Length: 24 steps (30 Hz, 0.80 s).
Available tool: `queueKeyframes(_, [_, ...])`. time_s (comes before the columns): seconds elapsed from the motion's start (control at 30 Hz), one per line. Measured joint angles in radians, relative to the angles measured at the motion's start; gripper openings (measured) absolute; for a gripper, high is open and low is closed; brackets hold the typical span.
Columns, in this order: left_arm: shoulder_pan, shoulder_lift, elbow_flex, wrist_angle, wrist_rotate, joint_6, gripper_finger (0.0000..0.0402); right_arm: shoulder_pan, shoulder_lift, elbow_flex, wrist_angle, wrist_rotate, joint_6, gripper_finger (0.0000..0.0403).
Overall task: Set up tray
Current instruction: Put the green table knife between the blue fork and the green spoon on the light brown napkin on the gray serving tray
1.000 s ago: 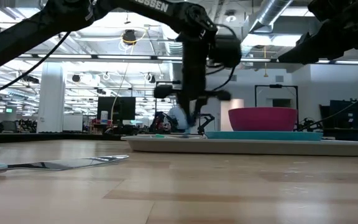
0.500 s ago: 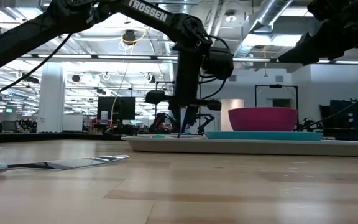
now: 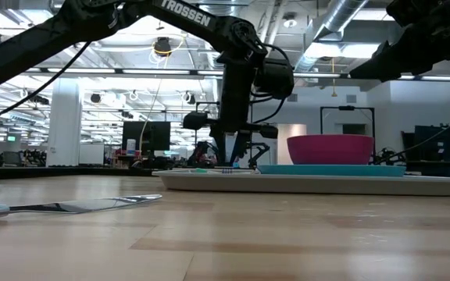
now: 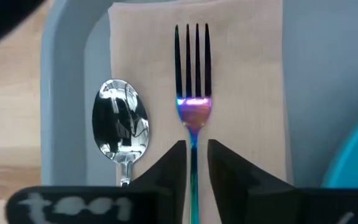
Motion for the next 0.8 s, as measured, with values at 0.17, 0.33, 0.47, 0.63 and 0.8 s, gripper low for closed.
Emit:
queueKeyframes(0.17, [0.000,0.000,0.000,-0.001,0.000,0.057,0.0081,0.000,0.000,0.000,0.000,0.000,0.000,0.0091])
queueKeyframes(0.33, [0.000,-0.005,0.034,-0.072,0.073,0.181,0.0088,0.000,0.000,0.000,0.000,0.000,0.000,0.0091])
queueKeyframes(0.47, [-0.011,-0.008,0.140,-0.273,0.112,0.227,0.0085,0.000,0.000,0.000,0.000,0.000,0.000,0.0091])
queueKeyframes(0.63, [-0.077,-0.065,0.200,-0.303,0.161,0.298,0.0083,0.000,0.000,0.000,-0.003,0.000,0.000,0.0091])
queueKeyframes(0.8, [-0.193,-0.164,0.187,-0.326,0.159,0.341,0.0083,0.000,0.000,0.000,-0.030,0.000,0.000,0.0091])
